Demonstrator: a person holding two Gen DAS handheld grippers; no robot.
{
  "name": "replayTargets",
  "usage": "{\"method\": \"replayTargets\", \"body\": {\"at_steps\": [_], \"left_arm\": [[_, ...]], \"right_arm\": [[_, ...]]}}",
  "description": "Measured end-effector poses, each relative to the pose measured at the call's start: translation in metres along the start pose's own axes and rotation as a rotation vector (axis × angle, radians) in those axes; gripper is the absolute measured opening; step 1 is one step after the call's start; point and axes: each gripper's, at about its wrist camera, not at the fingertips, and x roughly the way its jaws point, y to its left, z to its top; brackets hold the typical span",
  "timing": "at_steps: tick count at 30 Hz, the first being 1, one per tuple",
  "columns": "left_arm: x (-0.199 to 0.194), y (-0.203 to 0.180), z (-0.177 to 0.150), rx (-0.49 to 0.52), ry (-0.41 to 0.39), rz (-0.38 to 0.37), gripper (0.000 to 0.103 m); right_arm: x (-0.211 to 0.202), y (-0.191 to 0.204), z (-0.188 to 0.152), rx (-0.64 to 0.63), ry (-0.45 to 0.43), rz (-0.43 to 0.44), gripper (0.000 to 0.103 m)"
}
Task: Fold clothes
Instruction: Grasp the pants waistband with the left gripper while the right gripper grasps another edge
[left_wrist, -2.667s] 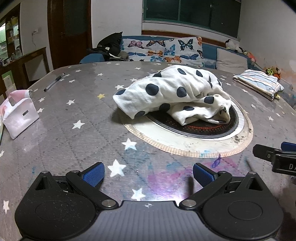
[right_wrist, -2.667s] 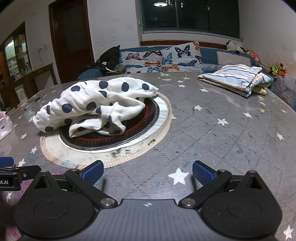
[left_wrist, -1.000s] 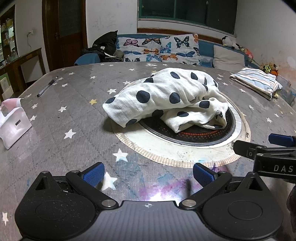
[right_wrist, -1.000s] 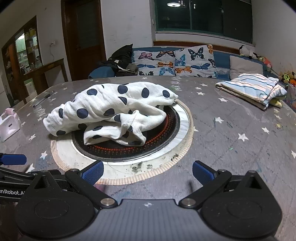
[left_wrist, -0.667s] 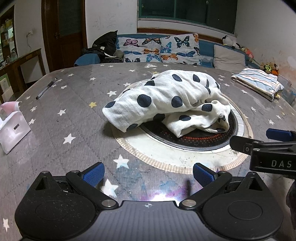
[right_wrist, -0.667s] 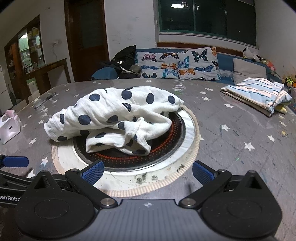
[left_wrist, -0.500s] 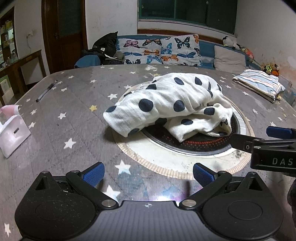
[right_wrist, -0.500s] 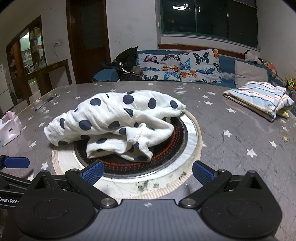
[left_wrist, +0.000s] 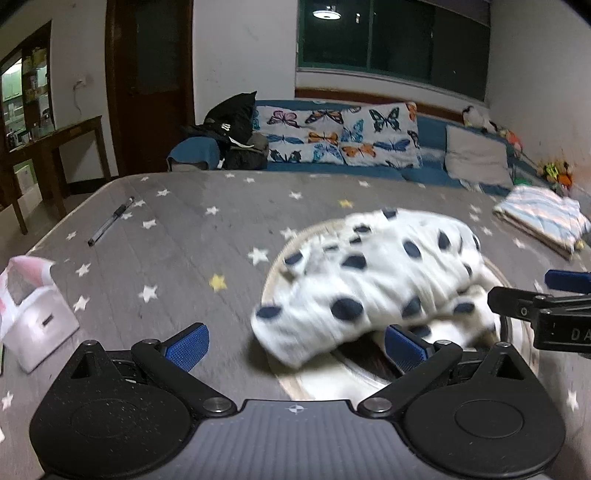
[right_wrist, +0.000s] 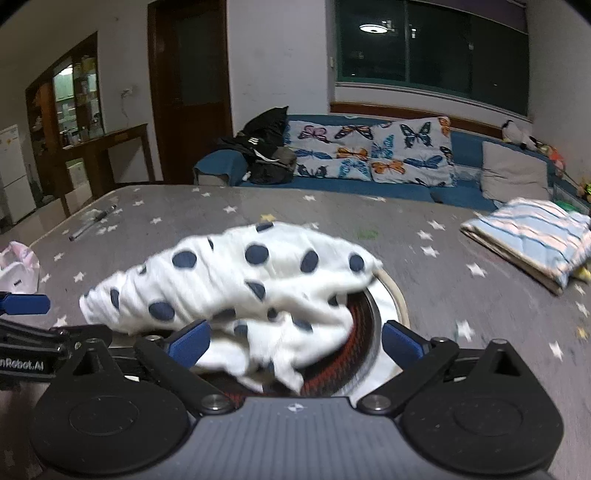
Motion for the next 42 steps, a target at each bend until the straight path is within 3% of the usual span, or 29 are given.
{"method": "replayTargets", "body": {"at_steps": [5,14,21,29,35,37,39,42], "left_arm": [[0.012,0.009,0.019,-0.021,-0.024,0.000,0.100],[0.044,0.030,0.027,-0.122,0.046,-0.059,0.080],[0.054,0.031,0.019,-0.124,0.088,-0.102,0.080],[0.048,0.051,0.022,-0.200,0.068,-0.127,0.084],[0.062,0.066,0.024,-0.287,0.121,-0.168,0.080],[0.067,0.068,0.023,-0.305,0.142,-0.186,0.066],[0.071,0.070,0.022,-0.324,0.155,-0.207,0.057],[0.074,0.074,0.022,-0.342,0.156,-0.217,0.048]], "right_arm": [[0.011,0.000,0.021,-0.032,-0.003,0.032,0.092],[0.039,-0.027,0.060,-0.080,0.048,0.147,0.081],[0.080,-0.016,0.070,-0.219,0.122,0.200,0.078],[0.114,0.000,0.058,-0.355,0.190,0.230,0.077],[0.110,-0.022,0.046,-0.310,0.231,0.301,0.048],[0.104,-0.029,0.046,-0.295,0.217,0.307,0.026],[0.094,-0.039,0.045,-0.272,0.198,0.305,0.014],[0.078,-0.054,0.049,-0.237,0.162,0.318,0.009]]}}
